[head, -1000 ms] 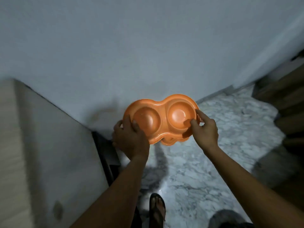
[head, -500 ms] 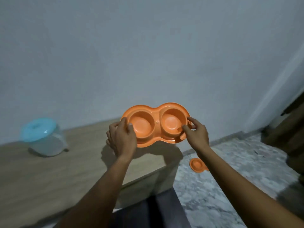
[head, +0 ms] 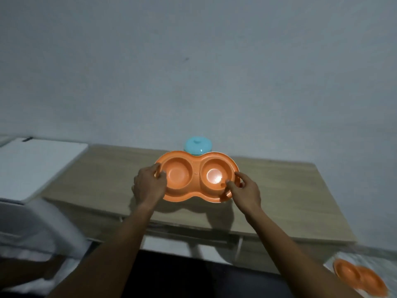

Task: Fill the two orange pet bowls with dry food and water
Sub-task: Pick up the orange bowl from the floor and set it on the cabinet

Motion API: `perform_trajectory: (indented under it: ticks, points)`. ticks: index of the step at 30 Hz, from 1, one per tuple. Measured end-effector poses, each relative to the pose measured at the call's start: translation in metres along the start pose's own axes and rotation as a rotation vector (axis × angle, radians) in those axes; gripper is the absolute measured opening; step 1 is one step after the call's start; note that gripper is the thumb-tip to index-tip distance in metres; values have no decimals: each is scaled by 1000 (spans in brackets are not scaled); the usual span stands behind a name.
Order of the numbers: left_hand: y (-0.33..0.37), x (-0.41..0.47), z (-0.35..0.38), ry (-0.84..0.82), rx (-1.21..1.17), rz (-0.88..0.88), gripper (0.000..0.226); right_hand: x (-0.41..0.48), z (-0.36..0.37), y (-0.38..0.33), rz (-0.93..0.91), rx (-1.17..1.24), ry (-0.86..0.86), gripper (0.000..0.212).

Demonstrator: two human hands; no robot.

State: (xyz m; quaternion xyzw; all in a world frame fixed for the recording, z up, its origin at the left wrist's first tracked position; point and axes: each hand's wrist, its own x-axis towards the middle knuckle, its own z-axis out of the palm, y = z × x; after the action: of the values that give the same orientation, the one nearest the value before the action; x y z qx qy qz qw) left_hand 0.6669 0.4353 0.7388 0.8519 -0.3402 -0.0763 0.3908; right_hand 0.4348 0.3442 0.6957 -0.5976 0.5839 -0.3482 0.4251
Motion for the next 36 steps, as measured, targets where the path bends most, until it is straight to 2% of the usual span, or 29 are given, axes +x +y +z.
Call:
perform_trajectory:
  ticks: [6, 11, 17, 23, 25, 28, 31, 34, 36]
  points:
    - [-74, 45, -16, -140, 8, -85, 49, -2, 85, -5, 43, -83, -44, 59]
    - [-124, 91, 2, -331, 27, -64, 49, 14, 146, 10, 236, -126, 9, 55]
    - [-154, 124, 25, -447, 20, -6, 42, 25, 178, 22, 330, -203, 119, 48]
    - [-167, 140, 29, -534, 18, 72, 41, 27, 192, 29, 342, -249, 183, 48]
    - [-171, 137, 27, -528, -2, 95, 40, 21, 195, 30, 327, -264, 201, 52]
    - [-186, 121, 20, -426, -76, 95, 40, -6, 204, 26, 274, -280, 242, 52]
    - [-212, 92, 10, -296, -112, 129, 37, -48, 221, 25, 132, -186, 285, 31]
    - [-249, 57, 1, -246, -111, 168, 31, -95, 242, 44, 41, -118, 216, 9]
    - [-272, 34, -1, -254, -61, 178, 29, -119, 255, 66, 41, -121, 140, 5]
